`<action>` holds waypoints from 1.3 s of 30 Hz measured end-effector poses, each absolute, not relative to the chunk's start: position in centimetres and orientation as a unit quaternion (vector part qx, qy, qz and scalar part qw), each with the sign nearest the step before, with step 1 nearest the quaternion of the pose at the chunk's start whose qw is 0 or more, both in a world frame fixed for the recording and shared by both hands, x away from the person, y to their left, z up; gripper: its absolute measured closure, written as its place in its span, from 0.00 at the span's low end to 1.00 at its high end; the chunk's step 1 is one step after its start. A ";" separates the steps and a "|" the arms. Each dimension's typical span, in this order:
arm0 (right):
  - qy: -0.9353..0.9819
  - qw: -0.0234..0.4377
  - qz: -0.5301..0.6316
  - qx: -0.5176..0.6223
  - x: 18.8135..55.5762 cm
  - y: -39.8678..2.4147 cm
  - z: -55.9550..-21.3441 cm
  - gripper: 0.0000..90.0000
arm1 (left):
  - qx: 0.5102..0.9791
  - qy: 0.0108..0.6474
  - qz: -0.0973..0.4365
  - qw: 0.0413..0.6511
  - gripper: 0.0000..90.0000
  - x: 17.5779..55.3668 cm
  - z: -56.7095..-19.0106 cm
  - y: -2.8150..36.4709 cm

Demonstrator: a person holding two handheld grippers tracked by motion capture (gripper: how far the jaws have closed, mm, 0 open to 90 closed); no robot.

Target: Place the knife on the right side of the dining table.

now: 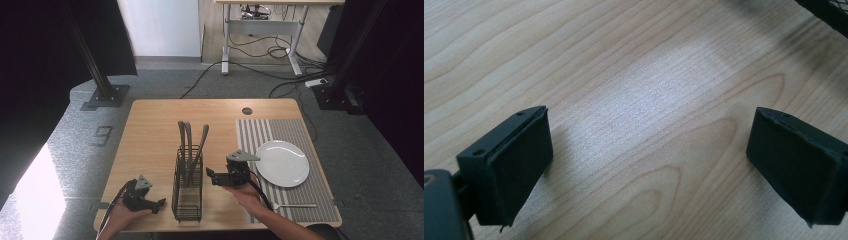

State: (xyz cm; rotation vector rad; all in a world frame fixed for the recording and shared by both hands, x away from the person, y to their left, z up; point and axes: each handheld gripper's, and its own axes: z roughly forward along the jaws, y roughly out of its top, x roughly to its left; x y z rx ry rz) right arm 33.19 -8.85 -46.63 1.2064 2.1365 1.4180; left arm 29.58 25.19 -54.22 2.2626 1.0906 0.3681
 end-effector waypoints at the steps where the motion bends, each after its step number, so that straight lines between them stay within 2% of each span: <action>1: 0.746 0.158 0.496 0.416 33.1 -8.8 -46.4 0.12 | 0.851 0.410 0.138 0.297 0.05 29.6 -54.2 25.2; 33: 0.742 0.165 0.520 0.389 34.8 -9.1 -44.2 0.20 | 0.851 0.410 0.139 0.298 0.05 29.5 -54.2 25.2; 39: 0.741 0.155 0.528 0.386 35.3 -8.9 -44.0 0.21 | 0.850 0.411 0.139 0.298 0.05 29.5 -54.2 25.2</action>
